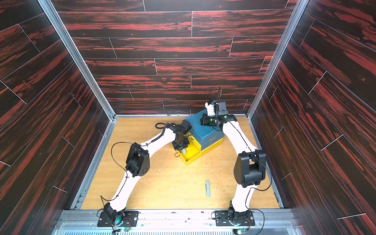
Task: Place the fruit knives into the drawer by color
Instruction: Place the fruit knife in the drawer.
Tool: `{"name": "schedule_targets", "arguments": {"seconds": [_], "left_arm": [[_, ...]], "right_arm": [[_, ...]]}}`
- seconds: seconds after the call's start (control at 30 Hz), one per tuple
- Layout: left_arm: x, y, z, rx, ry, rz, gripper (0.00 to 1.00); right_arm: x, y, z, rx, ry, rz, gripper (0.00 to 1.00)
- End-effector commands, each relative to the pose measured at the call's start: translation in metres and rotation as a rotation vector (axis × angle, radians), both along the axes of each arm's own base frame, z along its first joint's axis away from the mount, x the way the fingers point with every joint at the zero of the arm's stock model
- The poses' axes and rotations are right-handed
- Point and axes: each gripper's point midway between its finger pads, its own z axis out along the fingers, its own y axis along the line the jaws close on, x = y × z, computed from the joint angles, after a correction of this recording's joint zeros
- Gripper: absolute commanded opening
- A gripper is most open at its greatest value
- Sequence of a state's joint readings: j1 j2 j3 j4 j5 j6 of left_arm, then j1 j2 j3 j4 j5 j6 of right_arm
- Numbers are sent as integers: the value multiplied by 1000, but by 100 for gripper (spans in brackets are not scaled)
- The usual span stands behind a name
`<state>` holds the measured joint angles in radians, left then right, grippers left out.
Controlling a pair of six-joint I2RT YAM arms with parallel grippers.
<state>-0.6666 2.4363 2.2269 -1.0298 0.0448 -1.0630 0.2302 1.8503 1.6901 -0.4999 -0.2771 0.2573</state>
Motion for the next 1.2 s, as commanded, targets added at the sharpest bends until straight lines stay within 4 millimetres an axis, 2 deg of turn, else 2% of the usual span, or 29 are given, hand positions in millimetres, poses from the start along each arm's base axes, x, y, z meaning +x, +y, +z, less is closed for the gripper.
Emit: {"name": "schedule_targets", "arguments": {"seconds": [0.0,0.33,0.47,0.6,0.73,0.83,1.0,1.1,1.17], "left_arm": [[-4,6,-9,25,26,2,28],[-3,6,-10,25,24,2,40],[-3,7,-7,26,14,3,42],[6,5,19,-3,-59,0,42],[13,3,64,-52,-164,3,43],[10,9,97,-52,-233,-2,45],[-14,10,131,-53,-281,-37,47],[-35,9,140,-33,-292,-68,48],[-54,7,137,-7,-272,-103,48]], "right_arm": [[-68,-30,-131,-194,486,-46,0],[-69,-30,-133,-195,491,-45,0],[-69,-31,-134,-195,492,-47,0],[-70,-31,-137,-202,496,-47,0],[-71,-32,-139,-201,499,-48,0],[-70,-31,-140,-200,500,-50,0],[-69,-32,-141,-206,499,-50,0],[-69,-33,-140,-212,497,-53,0],[-68,-33,-140,-216,495,-53,0]]}}
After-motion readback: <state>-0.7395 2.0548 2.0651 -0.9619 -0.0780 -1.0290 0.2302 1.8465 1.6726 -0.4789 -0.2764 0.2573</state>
